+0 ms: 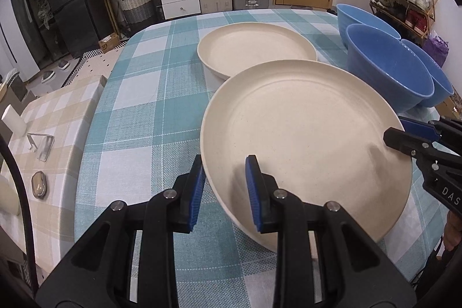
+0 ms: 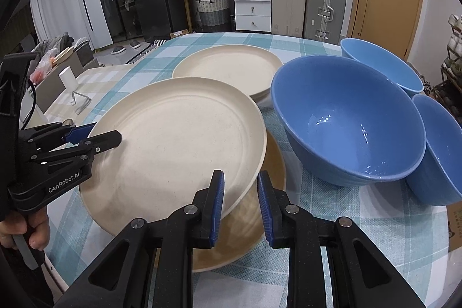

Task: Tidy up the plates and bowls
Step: 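Lift the cream plate with both tools and carry it over another cream plate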

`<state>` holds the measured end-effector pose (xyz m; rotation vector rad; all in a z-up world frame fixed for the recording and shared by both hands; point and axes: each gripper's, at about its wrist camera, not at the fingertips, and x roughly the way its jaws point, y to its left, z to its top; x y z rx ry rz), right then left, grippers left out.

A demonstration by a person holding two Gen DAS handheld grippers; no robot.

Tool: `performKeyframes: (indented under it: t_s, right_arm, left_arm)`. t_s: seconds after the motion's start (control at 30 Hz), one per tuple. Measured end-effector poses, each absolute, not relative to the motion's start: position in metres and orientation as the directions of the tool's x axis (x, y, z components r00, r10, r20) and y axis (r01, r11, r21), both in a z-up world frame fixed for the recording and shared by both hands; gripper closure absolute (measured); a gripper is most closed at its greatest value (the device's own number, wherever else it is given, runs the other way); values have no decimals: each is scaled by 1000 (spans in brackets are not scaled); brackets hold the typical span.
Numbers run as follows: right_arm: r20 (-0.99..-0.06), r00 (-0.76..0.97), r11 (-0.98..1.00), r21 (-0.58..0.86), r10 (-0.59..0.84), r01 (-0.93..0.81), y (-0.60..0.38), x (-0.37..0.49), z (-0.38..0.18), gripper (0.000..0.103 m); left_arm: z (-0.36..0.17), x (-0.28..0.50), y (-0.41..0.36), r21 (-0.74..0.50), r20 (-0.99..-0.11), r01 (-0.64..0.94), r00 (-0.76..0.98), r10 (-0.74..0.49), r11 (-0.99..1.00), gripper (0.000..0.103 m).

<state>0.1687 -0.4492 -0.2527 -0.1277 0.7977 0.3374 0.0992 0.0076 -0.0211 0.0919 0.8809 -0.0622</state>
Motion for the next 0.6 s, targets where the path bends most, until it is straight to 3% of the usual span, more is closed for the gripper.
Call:
performKeyframes:
  t_s: [0.6]
  right_arm:
    - [-736, 644, 946, -16, 207, -323, -460, 162, -259, 78]
  left_arm:
    - [-36, 97, -16, 152, -794, 160, 607, 24, 975, 79]
